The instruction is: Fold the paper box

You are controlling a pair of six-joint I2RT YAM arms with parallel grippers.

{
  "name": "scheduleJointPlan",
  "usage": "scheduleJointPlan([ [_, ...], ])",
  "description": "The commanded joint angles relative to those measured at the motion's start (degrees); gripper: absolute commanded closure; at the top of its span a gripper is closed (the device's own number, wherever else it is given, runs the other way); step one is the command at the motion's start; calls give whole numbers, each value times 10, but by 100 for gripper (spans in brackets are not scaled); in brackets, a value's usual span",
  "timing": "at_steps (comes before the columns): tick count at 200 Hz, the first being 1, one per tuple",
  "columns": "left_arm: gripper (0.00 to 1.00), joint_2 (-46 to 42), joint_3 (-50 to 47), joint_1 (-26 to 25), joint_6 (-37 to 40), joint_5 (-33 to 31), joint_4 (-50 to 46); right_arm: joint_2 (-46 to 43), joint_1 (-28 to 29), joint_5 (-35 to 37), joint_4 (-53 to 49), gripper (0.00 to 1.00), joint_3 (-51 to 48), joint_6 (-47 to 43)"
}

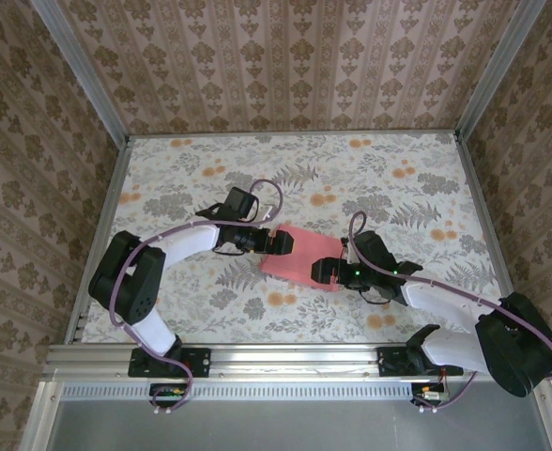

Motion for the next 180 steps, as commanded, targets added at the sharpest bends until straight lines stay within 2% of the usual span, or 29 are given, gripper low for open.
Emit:
scheduleJointPlan([
  [1, 0, 13, 20, -5, 15, 3, -25, 7, -2, -11, 17, 0, -5, 6],
  [92, 0, 38, 38, -21, 26, 4, -60, 21, -2, -17, 32, 0, -8, 7],
  [150, 0, 34, 46, -21, 26, -50, -99, 17, -2, 22, 6, 0, -4, 8],
  [180, 0, 29, 48, -21, 25, -45, -101, 14, -2, 19, 8, 0, -3, 8],
])
